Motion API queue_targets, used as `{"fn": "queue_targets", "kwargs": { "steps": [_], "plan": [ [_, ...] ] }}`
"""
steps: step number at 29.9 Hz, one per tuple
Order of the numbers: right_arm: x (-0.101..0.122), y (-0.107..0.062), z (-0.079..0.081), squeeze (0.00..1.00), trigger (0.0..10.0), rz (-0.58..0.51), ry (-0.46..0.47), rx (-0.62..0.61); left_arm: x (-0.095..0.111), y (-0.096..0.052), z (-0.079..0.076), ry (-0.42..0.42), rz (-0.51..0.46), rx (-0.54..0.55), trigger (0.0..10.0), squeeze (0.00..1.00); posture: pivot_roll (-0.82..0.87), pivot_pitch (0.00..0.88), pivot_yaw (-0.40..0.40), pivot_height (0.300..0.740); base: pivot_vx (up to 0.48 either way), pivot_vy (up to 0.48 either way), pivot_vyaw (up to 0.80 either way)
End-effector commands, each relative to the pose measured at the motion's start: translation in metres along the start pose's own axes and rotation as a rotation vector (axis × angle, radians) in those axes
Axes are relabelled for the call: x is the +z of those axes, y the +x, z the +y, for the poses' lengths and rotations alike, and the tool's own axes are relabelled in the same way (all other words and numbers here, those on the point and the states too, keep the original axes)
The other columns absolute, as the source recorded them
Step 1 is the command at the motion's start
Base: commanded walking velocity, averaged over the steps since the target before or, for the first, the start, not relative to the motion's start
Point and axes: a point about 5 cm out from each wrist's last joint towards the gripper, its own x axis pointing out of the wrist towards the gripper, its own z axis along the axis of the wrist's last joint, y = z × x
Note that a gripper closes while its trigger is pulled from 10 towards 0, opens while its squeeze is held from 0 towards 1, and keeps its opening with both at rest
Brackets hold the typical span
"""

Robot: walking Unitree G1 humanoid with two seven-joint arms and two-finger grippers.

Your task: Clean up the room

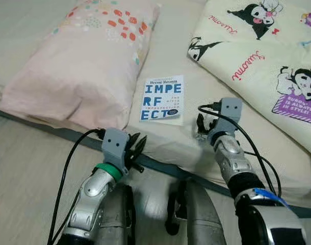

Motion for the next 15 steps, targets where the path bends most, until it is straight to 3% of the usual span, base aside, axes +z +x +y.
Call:
{"fn": "queue_targets", "kwargs": {
  "steps": [1,15],
  "plan": [
    [-0.010,-0.001,-0.005,1.00,10.0,0.058,0.006,-0.012,-0.006,-0.007,-0.005,-0.014,0.037,-0.031,10.0,0.00,0.13,0.351,0.014,0.631,0.000,0.000,0.00],
    [-0.022,0.001,-0.013,1.00,10.0,0.228,0.016,-0.059,0.000,-0.016,-0.012,0.020,0.061,-0.145,10.0,0.00,0.16,0.370,0.022,0.631,0.000,0.000,0.00]
  ]
}}
